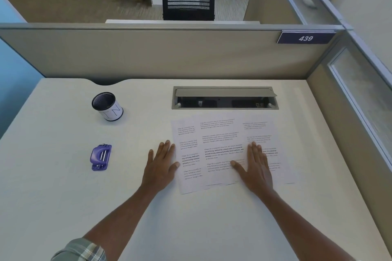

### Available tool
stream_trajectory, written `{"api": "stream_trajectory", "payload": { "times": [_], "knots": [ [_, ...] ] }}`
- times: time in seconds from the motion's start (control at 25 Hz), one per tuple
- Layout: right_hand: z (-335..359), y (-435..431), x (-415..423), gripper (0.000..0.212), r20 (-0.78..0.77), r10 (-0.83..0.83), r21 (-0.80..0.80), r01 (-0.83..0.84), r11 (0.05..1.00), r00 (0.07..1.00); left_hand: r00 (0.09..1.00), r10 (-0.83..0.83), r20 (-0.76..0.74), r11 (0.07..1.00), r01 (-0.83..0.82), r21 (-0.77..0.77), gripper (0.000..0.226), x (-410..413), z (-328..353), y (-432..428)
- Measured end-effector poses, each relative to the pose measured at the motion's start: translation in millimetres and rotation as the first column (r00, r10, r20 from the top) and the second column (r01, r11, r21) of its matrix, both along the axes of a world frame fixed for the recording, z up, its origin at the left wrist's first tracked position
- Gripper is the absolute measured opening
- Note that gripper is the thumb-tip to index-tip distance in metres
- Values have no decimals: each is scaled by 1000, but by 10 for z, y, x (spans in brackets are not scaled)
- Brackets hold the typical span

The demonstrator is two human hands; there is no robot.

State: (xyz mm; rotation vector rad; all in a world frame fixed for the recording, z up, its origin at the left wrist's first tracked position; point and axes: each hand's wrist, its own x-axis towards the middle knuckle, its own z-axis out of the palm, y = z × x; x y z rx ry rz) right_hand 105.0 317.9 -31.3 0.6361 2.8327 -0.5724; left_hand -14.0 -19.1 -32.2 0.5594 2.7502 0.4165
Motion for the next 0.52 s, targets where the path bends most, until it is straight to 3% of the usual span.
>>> {"api": "stream_trajectory", "payload": {
  "times": [0.32, 0.52],
  "knots": [
    [-36, -264, 8, 106, -27, 48, -12, -48, 999, 999, 999, -30, 13, 999, 30, -17, 75, 43, 14, 115],
    [41, 71, 35, 106, -79, -95, -20, 93, 995, 992, 998, -11, 58, 998, 8, 59, 80, 11, 1, 26]
  ]
}}
